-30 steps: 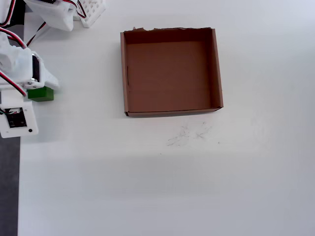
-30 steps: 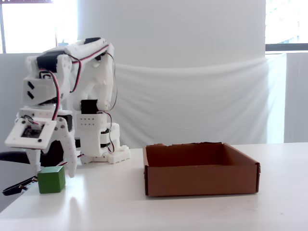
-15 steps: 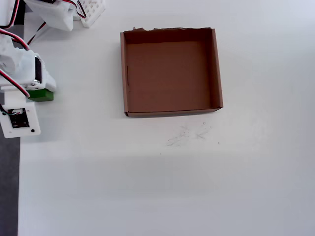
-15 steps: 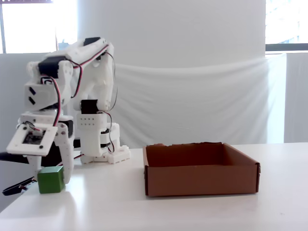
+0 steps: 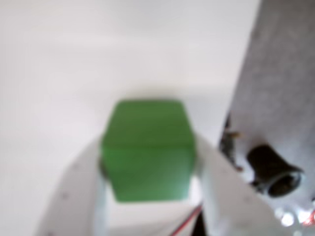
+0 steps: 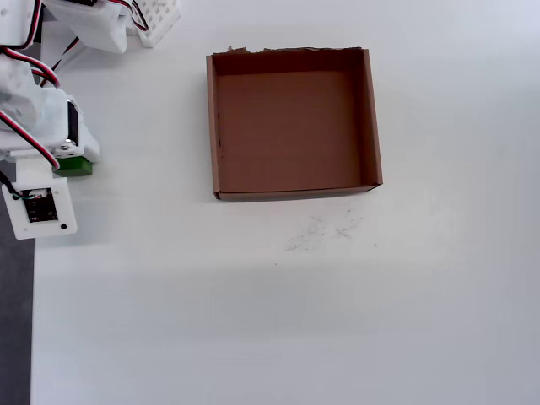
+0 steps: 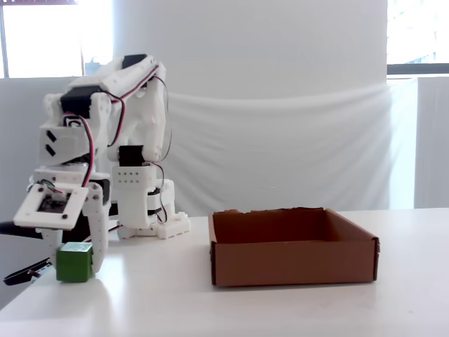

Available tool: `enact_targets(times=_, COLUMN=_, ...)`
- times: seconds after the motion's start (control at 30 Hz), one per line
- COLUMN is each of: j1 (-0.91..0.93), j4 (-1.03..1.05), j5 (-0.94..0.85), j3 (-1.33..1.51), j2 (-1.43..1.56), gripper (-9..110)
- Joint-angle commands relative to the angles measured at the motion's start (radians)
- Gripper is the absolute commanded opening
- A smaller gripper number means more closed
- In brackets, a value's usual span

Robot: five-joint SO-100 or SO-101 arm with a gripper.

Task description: Grasp a green cube and put it in a box.

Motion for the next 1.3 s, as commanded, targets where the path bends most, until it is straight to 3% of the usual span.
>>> enact_targets(times=0.0, j1=-0.014, j4=-0.012, j5=0.002, j3=0.0, j2=0.003, gripper=14)
enact_targets(times=0.2, j1=-0.038, j4=0.041, j5=0.038, j3=-0.037, j2=0.025, gripper=14)
enact_targets(times=0.6, j1=-0.258, j4=0.293, j5=0.35, j3=-0.275, j2=0.037, gripper=14)
enact_targets(times=0.67, j1=-0.357, j4=0.351, j5=0.476, j3=-0.337, j2=0.048, gripper=14)
enact_targets(times=0.97, j1=-0.588, j4=0.462, j5=0.629, j3=-0.486, j2=0.041, gripper=14)
enact_targets(times=1.27, j1=-0.818, j4=0.443, j5=0.842, j3=-0.531, j2=0.021, gripper=15)
